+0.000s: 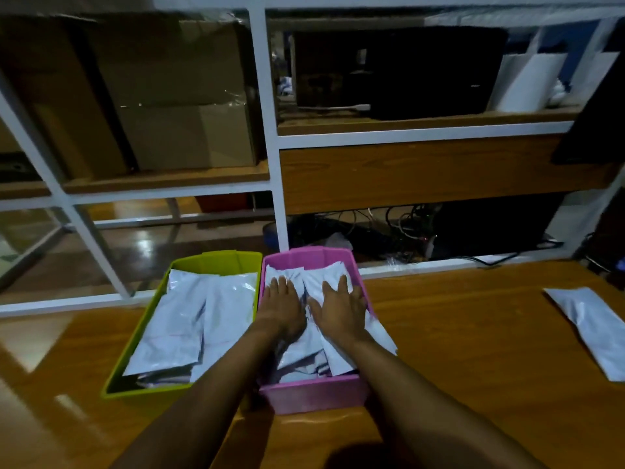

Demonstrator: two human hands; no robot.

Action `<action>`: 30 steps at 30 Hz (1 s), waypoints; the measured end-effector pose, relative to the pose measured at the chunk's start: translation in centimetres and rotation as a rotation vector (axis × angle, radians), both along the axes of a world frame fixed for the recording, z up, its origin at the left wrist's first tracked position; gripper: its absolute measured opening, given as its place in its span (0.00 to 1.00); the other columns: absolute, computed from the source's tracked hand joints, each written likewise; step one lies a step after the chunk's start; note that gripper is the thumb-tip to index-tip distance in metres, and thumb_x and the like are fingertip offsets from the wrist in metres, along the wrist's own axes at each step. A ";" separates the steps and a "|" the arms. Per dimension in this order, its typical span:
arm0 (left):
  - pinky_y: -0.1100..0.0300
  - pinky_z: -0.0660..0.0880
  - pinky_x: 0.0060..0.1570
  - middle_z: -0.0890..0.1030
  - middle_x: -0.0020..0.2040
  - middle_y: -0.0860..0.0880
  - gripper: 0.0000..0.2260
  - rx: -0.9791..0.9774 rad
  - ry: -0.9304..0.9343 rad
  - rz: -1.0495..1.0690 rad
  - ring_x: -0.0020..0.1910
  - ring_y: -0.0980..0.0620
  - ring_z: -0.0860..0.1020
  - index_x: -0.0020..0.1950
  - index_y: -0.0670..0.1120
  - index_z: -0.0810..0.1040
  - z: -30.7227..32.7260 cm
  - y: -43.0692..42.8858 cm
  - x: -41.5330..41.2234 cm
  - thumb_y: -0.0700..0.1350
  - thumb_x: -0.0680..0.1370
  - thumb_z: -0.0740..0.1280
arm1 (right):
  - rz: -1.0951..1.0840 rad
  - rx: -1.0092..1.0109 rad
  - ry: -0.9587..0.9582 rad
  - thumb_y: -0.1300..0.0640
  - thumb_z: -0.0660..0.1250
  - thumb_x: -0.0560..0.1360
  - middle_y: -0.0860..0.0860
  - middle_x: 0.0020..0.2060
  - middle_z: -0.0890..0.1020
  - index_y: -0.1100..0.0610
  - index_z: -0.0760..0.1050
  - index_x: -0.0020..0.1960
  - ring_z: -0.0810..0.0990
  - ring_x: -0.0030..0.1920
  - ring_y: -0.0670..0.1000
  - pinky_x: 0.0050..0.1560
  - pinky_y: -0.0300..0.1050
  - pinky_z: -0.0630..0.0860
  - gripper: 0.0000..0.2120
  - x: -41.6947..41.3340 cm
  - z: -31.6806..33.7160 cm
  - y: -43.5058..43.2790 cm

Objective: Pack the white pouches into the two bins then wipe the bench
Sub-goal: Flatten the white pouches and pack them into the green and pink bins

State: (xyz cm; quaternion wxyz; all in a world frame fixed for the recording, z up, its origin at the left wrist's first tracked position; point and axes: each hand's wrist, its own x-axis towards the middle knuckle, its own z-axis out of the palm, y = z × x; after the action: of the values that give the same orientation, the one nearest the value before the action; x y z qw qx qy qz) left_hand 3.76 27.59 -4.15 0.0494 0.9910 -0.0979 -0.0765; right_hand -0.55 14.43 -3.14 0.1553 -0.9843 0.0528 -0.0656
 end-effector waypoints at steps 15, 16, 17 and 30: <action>0.39 0.40 0.73 0.38 0.77 0.35 0.43 0.217 0.336 -0.100 0.77 0.35 0.41 0.77 0.41 0.36 -0.5 -0.1 1.9 0.60 0.77 0.60 | 0.136 -0.106 0.091 0.56 0.55 0.82 0.64 0.77 0.49 0.58 0.49 0.78 0.47 0.76 0.65 0.76 0.58 0.49 0.28 0.9 -2.3 -1.3; 0.38 0.41 0.73 0.39 0.78 0.36 0.43 0.200 0.317 -0.087 0.77 0.35 0.42 0.78 0.42 0.37 0.1 -0.3 1.8 0.59 0.77 0.61 | 0.142 -0.080 0.054 0.56 0.54 0.81 0.62 0.77 0.50 0.58 0.48 0.78 0.47 0.77 0.64 0.76 0.57 0.49 0.28 0.9 -1.9 -1.4; 0.38 0.41 0.73 0.40 0.78 0.36 0.40 0.161 0.290 -0.078 0.77 0.36 0.42 0.78 0.42 0.38 0.9 -0.4 1.7 0.58 0.79 0.59 | 0.148 -0.052 0.005 0.57 0.55 0.81 0.61 0.77 0.51 0.59 0.49 0.78 0.48 0.77 0.62 0.76 0.55 0.49 0.28 0.8 -1.4 -1.5; 0.49 0.67 0.67 0.72 0.67 0.38 0.21 -0.512 -0.324 -0.282 0.67 0.39 0.69 0.71 0.39 0.68 6.3 -12.5 -5.9 0.39 0.77 0.61 | 0.072 0.085 -0.289 0.60 0.56 0.80 0.57 0.76 0.59 0.59 0.58 0.76 0.54 0.77 0.54 0.76 0.48 0.56 0.24 -4.2 2.9 -13.8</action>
State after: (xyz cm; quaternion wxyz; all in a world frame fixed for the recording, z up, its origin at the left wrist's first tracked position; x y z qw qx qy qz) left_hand -2.15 15.08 2.15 0.2698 0.9224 -0.2566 0.1030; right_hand -4.80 0.60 -0.29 0.2049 -0.9584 -0.0029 -0.1986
